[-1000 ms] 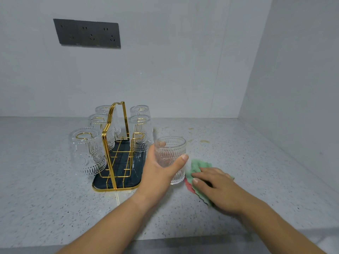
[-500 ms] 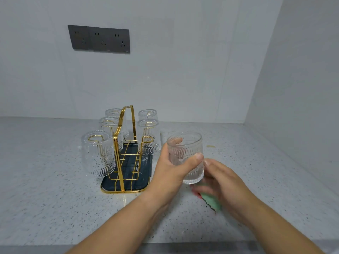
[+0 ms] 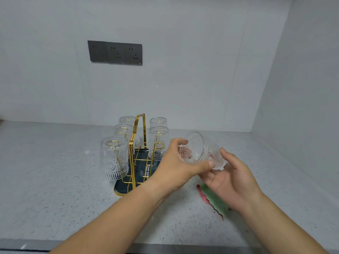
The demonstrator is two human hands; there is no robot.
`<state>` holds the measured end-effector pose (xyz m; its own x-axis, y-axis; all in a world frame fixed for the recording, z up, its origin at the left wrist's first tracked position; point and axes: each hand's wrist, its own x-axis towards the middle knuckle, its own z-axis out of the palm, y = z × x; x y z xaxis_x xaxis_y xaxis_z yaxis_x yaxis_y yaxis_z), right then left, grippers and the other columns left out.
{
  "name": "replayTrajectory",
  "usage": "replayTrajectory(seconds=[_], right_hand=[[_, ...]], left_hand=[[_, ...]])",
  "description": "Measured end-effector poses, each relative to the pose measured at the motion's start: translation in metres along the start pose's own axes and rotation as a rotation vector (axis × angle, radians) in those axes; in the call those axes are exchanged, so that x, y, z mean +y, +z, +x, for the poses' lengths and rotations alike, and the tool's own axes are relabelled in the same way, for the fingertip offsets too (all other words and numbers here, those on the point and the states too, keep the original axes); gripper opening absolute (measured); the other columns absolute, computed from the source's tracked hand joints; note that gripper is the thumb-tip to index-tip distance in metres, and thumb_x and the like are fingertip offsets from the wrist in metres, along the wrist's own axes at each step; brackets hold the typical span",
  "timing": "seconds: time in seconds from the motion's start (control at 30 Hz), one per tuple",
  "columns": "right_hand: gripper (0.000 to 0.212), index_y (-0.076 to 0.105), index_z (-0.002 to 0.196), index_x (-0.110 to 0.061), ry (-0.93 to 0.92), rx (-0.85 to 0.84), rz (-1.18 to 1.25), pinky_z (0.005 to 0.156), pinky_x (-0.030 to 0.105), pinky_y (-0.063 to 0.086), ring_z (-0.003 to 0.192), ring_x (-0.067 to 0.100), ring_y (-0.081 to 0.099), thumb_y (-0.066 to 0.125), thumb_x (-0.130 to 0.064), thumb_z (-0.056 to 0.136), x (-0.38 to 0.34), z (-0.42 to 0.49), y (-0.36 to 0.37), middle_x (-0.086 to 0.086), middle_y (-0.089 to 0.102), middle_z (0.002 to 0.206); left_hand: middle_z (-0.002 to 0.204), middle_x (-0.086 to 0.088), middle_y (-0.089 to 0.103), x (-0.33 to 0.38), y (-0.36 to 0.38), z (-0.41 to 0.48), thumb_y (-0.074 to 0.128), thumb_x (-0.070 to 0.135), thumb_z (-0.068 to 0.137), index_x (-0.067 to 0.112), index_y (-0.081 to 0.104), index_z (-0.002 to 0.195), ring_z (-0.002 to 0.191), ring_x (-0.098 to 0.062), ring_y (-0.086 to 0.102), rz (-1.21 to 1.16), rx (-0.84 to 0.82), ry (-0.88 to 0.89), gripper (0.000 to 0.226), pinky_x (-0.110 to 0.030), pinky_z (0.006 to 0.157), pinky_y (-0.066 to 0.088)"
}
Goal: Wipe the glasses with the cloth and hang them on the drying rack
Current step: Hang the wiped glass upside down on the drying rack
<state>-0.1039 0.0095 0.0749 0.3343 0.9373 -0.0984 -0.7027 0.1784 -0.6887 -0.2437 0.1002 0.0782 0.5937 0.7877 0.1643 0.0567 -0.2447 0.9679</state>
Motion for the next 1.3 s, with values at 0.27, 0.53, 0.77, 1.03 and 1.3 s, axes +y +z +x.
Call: replayTrajectory(seconds=[0.27, 0.53, 0.77, 1.03, 1.3], right_hand=[[0.021, 0.07, 0.11, -0.015, -0.213, 0.032, -0.569, 0.083, 0.04, 0.059, 0.089, 0.02, 0.074, 0.073, -0.013, 0.09, -0.026, 0.027, 0.039, 0.006, 0.076, 0.101], [0.053, 0.059, 0.136, -0.019, -0.23, -0.114, -0.801, 0.104, 0.048, 0.054, 0.119, 0.026, 0.067, 0.077, -0.007, 0.087, -0.021, 0.055, 0.074, 0.007, 0.064, 0.133], [0.067, 0.058, 0.138, -0.026, -0.262, -0.212, -0.955, 0.105, 0.042, 0.053, 0.118, 0.02, 0.068, 0.08, -0.031, 0.075, -0.008, 0.063, 0.086, -0.001, 0.071, 0.126], [0.06, 0.055, 0.141, -0.021, -0.292, -0.238, -1.01, 0.102, 0.038, 0.056, 0.108, 0.012, 0.073, 0.079, -0.017, 0.086, 0.007, 0.074, 0.089, -0.001, 0.067, 0.129], [0.059, 0.057, 0.137, -0.014, -0.269, -0.236, -1.049, 0.085, 0.022, 0.058, 0.096, 0.006, 0.075, 0.082, -0.01, 0.084, 0.022, 0.077, 0.082, -0.004, 0.071, 0.116]], left_hand=[[0.129, 0.006, 0.063, 0.065, -0.059, 0.024, 0.085, 0.055, 0.079, 0.028, 0.049, 0.148, 0.121, -0.011, 0.063, 0.385, -0.085, 0.091, 0.083, -0.03, 0.102, 0.052], [0.122, 0.001, 0.069, 0.069, -0.1, 0.045, 0.09, 0.045, 0.078, 0.018, 0.046, 0.154, 0.111, -0.018, 0.069, 0.678, -0.137, 0.066, 0.092, -0.038, 0.103, 0.056], [0.126, 0.009, 0.064, 0.071, -0.123, 0.047, 0.089, 0.062, 0.071, 0.028, 0.05, 0.15, 0.118, -0.015, 0.062, 0.89, -0.095, 0.112, 0.094, -0.045, 0.117, 0.041], [0.122, 0.013, 0.064, 0.045, -0.133, 0.044, 0.087, 0.068, 0.067, 0.031, 0.051, 0.136, 0.126, -0.009, 0.056, 0.973, -0.013, 0.128, 0.086, -0.055, 0.125, 0.001], [0.129, 0.011, 0.063, 0.038, -0.135, 0.043, 0.078, 0.075, 0.071, 0.027, 0.06, 0.135, 0.143, -0.011, 0.043, 1.051, -0.03, 0.152, 0.081, -0.055, 0.127, -0.003]])
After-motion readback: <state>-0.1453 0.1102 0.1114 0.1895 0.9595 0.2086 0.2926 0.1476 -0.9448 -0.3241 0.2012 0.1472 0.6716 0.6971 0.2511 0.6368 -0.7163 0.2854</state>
